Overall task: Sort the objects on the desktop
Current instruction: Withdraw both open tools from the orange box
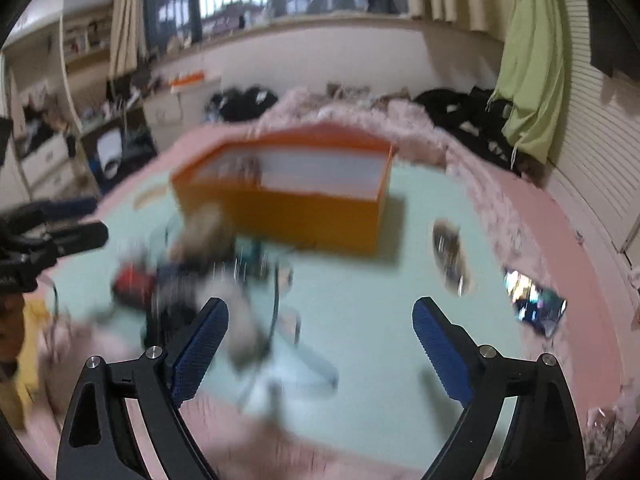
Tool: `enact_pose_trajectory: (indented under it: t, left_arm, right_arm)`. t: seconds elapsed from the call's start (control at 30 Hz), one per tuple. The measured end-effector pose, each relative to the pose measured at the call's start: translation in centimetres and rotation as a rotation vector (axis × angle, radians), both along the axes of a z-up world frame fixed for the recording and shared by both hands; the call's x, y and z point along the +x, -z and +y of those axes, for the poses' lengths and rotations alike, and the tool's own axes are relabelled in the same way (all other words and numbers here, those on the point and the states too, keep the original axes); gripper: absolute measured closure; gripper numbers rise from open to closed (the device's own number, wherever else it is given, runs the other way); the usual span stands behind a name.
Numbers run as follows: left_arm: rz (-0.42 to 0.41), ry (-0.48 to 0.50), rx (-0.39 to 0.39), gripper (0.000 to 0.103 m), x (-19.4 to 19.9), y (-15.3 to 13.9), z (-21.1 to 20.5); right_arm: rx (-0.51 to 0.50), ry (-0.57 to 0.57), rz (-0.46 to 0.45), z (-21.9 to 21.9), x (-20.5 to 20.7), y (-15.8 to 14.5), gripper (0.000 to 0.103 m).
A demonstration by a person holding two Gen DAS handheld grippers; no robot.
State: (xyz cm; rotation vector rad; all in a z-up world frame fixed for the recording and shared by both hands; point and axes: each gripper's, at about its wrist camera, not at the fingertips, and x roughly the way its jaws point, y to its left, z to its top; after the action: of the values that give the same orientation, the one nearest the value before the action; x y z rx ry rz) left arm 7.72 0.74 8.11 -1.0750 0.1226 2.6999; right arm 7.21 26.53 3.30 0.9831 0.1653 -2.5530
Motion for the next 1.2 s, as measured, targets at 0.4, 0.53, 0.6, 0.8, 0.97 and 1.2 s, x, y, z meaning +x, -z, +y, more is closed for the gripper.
enact_pose_trajectory:
  t: [0.4,0.53,0.6,0.8,0.97,1.2]
  left_arm:
    - [-0.147,-0.081,0.002,0.012,1.5,6.5,-0.6]
    - [-0.149,-0.098,0.007,0.008,1.5,6.8,-0.9]
    - [-0.148,-0.099,0.006,0.008,1.5,6.8,-0.7]
    - [-0.091,-0.090,0.084,0.008,2.2,6.1,-1.6]
    - [0.007,-0.100,0.127,0.008,3.0,4.3,-3.1]
    - [0.013,-0.226,0.167,0.018,1.7,3.2,-7.4]
  right_arm:
    - [0.050,0.055,0.004,0.5,1.1,4.6,0.000]
    - [0.050,0.056,0.011,0.5,1.2,4.7,0.000]
    - [0.047,0.054,0.013,0.5,1.3,4.7,0.000]
    - [0.046,0.052,0.016,0.5,1.4,4.7,0.000]
    - [0.043,0.050,0.020,0.5,1.4,4.7,0.000]
    - [0.041,0.048,0.022,0.5,1.4,4.7,0.000]
